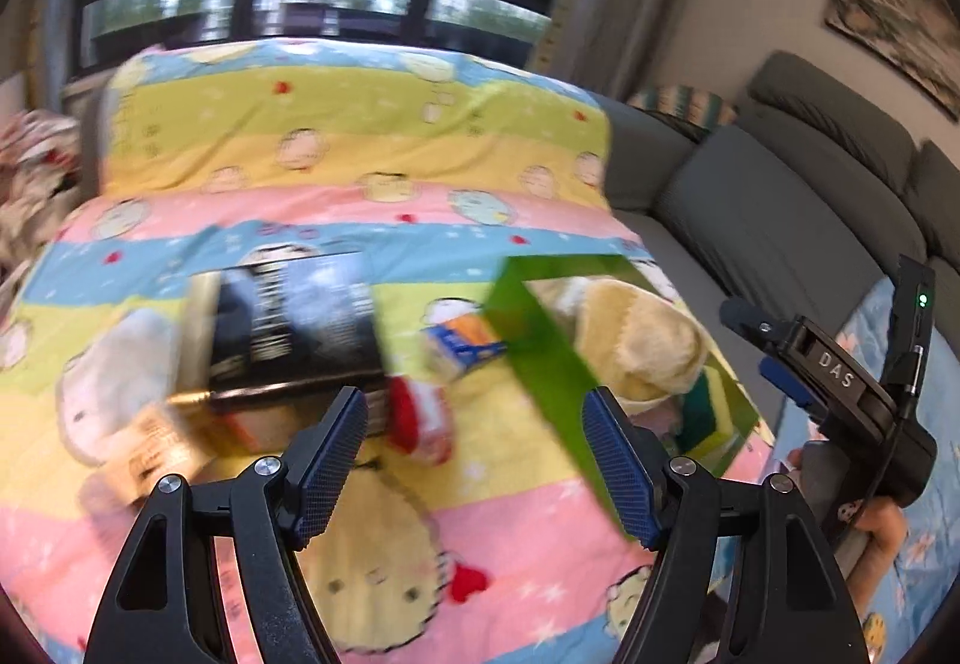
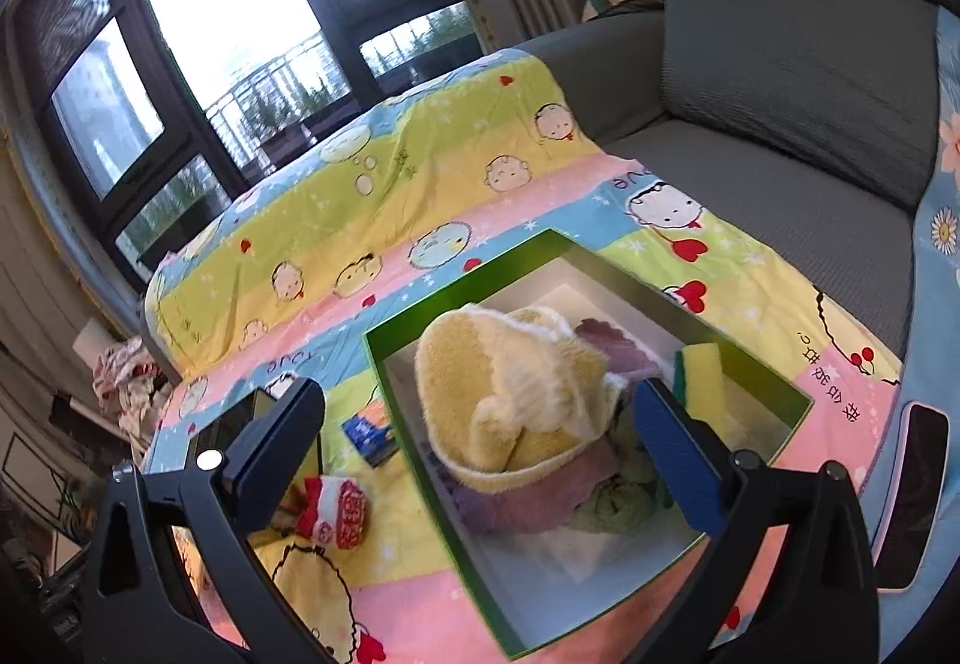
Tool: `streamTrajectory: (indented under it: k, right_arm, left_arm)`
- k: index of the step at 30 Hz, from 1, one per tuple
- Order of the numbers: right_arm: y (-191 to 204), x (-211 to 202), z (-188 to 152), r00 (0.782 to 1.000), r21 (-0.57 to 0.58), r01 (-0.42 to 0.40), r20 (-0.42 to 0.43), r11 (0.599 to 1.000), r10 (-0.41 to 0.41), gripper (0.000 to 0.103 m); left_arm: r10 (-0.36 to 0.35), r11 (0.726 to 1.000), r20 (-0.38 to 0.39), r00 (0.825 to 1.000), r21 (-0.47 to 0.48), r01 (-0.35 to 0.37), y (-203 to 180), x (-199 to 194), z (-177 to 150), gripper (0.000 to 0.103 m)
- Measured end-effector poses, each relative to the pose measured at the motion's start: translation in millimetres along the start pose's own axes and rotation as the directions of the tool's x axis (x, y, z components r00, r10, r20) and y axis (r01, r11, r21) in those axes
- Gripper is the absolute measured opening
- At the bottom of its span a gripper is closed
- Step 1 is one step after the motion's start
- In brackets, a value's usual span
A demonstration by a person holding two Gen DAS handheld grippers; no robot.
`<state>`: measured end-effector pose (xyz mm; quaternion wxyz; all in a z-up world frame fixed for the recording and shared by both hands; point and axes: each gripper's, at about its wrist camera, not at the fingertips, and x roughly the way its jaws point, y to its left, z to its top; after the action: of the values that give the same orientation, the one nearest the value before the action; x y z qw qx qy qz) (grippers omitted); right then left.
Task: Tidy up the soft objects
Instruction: 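Move the right gripper back to the pile over the tree-print tissue pack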
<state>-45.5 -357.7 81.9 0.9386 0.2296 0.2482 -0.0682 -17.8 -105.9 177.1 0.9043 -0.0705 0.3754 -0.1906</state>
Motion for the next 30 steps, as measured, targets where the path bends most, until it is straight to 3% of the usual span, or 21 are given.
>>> streamTrajectory:
  k: [7,17,25,30]
  right_arm:
    - [42.3,-3.4,-14.4,0.999,-0.115,-0.048,-0.027,0.992,0.045,0.102]
    - [121.3,4.0,-48.6,0.979,-0.293,-0.193,-0.121,0.937,0.164,0.102]
    - [177.9,18.5,-87.2,0.941,-0.391,-0.317,-0.247,0.864,0.233,0.102]
    - [199.8,28.6,-106.7,0.930,-0.424,-0.336,-0.290,0.841,0.225,0.102]
  left_arm:
    - [0.121,0.986,0.028,0.992,-0.122,-0.116,63.8,-42.2,-22.2,0.075]
    - [0.294,0.915,0.008,0.956,-0.291,-0.279,148.3,-64.2,-62.7,0.075]
    - [0.313,0.883,-0.044,0.949,-0.354,-0.308,182.7,-60.7,-77.6,0.075]
    - [0.334,0.866,-0.072,0.940,-0.371,-0.336,196.4,-62.0,-83.3,0.075]
